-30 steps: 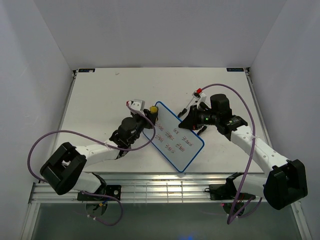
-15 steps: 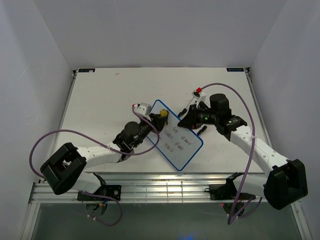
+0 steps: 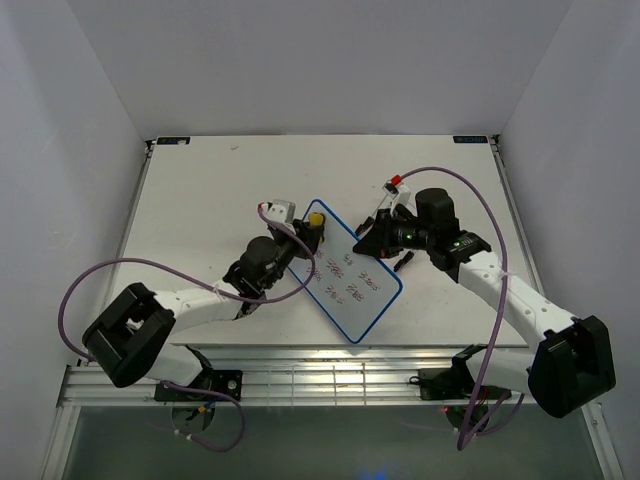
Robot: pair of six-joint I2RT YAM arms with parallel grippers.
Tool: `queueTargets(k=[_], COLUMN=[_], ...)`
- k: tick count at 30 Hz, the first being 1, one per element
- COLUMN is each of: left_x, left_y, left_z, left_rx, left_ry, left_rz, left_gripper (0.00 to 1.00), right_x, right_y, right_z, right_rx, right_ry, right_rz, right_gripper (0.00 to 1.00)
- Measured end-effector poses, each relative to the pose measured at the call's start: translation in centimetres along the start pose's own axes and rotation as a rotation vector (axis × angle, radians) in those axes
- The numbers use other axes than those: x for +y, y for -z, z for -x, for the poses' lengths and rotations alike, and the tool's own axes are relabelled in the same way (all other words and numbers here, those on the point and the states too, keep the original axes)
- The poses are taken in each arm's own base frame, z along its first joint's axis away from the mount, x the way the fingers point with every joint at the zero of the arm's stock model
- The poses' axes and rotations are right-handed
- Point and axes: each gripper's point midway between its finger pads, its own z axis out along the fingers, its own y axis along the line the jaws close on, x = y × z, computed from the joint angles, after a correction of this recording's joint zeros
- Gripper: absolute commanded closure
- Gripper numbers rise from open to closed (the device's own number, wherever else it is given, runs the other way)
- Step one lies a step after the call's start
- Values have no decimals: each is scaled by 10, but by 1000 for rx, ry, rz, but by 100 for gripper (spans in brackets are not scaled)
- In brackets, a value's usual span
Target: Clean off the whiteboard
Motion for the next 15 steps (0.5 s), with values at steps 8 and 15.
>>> queueTargets(k=[8, 15], left_x=[-80, -82], left_y=[44, 59], left_z=[-37, -54], left_rx=[58, 84], left_ry=[-29, 5], left_rz=[-178, -167], left_gripper=[98, 98], right_x=[0, 0], right_y=[-13, -27], right_z=[7, 13], right_rx=[-26, -52], right_ry=[-30, -53], right_rz=[4, 12], right_gripper=[92, 92])
